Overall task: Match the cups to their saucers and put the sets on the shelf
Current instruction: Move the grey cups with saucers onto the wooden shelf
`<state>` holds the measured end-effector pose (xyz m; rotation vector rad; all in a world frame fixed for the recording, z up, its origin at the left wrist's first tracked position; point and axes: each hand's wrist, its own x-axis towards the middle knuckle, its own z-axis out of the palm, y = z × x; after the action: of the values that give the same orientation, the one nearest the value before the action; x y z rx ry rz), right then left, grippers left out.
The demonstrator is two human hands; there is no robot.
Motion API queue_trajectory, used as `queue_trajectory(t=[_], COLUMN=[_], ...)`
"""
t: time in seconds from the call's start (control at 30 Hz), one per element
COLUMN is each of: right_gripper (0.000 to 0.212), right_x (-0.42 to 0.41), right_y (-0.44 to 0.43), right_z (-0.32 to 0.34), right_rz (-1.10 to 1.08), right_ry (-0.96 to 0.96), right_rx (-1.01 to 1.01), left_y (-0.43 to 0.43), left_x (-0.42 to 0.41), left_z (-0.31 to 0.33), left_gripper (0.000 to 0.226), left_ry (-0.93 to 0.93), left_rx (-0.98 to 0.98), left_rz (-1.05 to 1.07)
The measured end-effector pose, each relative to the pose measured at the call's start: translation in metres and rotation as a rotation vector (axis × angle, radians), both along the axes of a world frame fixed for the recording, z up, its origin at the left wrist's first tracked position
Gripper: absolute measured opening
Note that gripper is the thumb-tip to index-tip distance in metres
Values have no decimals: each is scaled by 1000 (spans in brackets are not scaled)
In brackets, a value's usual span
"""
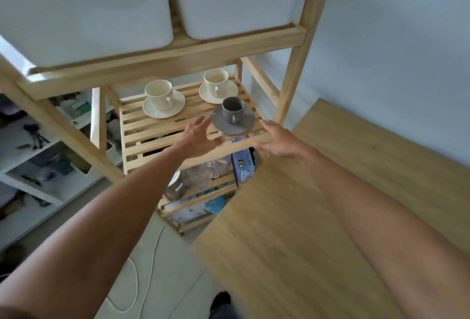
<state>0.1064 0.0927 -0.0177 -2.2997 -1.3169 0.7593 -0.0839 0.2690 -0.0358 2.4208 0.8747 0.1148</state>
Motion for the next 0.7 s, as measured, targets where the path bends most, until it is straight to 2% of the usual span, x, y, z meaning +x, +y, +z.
queue_trajectory(t=[0.1,0.23,0.5,0.7], right_gripper=[95,104,105,102], right_x=[-10,-16,-8,-9], right_y=[-41,-102,-245,-351], right_z=[18,39,77,94], right_rz=[51,2,-132,-248], right_ry=[-101,-131,-172,-156], right_rx=[-54,-128,-146,-120], left_y=[-39,-94,-223,-311], left_x=[-10,-14,8,32], left_z=[20,41,77,90], left_gripper=[89,89,89,87], left_ry=[30,22,-71,-55], left_rx=[53,94,105,62], left_rz=[-34,-93,-217,-300])
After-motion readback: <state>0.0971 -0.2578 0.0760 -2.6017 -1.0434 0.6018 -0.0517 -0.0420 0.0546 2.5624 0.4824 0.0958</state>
